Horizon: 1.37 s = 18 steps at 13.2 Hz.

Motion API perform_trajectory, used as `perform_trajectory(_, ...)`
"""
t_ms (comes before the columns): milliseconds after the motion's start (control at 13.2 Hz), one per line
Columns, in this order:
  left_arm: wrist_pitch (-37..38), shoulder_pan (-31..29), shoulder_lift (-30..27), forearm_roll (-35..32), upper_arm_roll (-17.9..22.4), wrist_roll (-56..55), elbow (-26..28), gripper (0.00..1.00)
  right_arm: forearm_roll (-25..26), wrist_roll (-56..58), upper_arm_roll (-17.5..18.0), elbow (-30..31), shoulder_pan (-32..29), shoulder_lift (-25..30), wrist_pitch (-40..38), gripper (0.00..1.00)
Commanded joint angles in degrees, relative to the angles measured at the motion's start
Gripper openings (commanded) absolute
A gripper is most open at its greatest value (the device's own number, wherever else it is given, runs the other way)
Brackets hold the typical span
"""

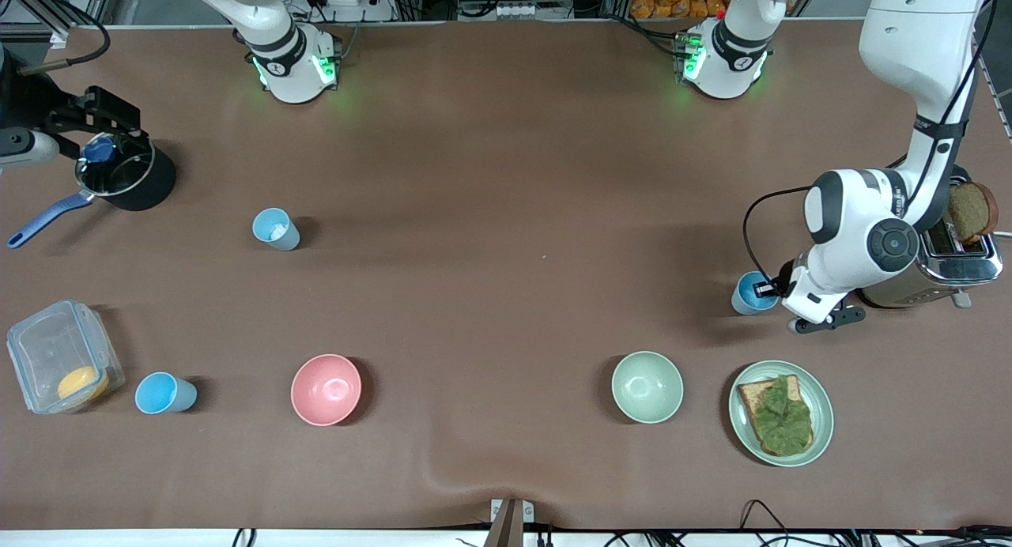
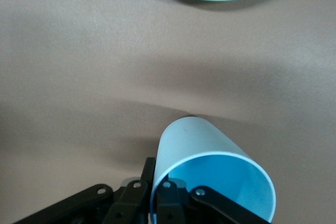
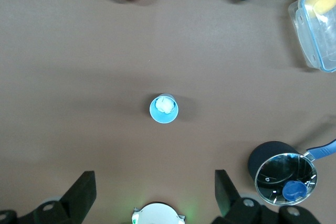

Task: Stack blue cups with both arms
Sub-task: 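Lift the cup with the left gripper while the right gripper reaches out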

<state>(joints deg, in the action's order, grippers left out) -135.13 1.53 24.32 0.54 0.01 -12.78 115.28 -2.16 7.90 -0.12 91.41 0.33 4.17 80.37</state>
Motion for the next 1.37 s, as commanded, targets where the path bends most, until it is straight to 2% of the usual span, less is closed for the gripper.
perform_trajectory(0, 3.5, 0.0, -3.8, 0.3, -1.3, 0.7, 0.2, 0.0, -0.5, 0.9, 0.3, 0.7, -0.9, 0.3, 0.1, 1.0)
perform_trajectory(152, 5.5, -0.2, -7.6, 0.6, -2.5, 0.9, 0.1, 0.0, 0.0, 0.9, 0.3, 0.6, -0.9, 0.4, -1.3, 1.0)
perform_trajectory(304, 12.2, -0.3, -12.3, 1.2, -5.4, 0.7, -1.9, 0.0, 0.2, 0.9, 0.2, 0.2, -1.0, 0.4, -3.5, 1.0)
perform_trajectory(455, 23.0, -0.2, -14.3, 1.2, -7.5, -0.6, -9.5, 0.0, -0.2, 0.3, 0.3, 0.7, -0.9, -0.2, -1.7, 1.0)
perform_trajectory(607, 32.4, 0.1, -13.4, 1.2, -9.0, -1.7, -17.8, 0.0, -0.2, 0.8, 0.3, 0.6, -0.6, -1.5, -0.4, 1.0)
perform_trajectory(683, 33.5, 0.1, -13.3, 1.2, -9.8, -1.9, -19.4, 0.0, -0.1, 0.8, 0.3, 1.0, -0.6, -1.6, 0.0, 1.0)
perform_trajectory(911, 34.2, 0.0, -14.1, 1.2, -12.0, -2.4, -19.6, 0.0, -0.3, 0.2, 0.4, 2.1, -0.3, -2.1, 2.3, 1.0)
perform_trajectory(1062, 38.0, -0.1, -14.1, 1.1, -12.3, -3.4, -19.6, 0.0, -0.8, 0.1, 0.5, 5.1, -0.2, -2.1, 5.1, 1.0)
perform_trajectory(1290, 38.1, 0.2, -14.0, 1.1, -12.6, -3.3, -19.7, 0.0, -0.8, -0.7, 0.7, 9.1, 1.1, -1.7, 10.0, 1.0)
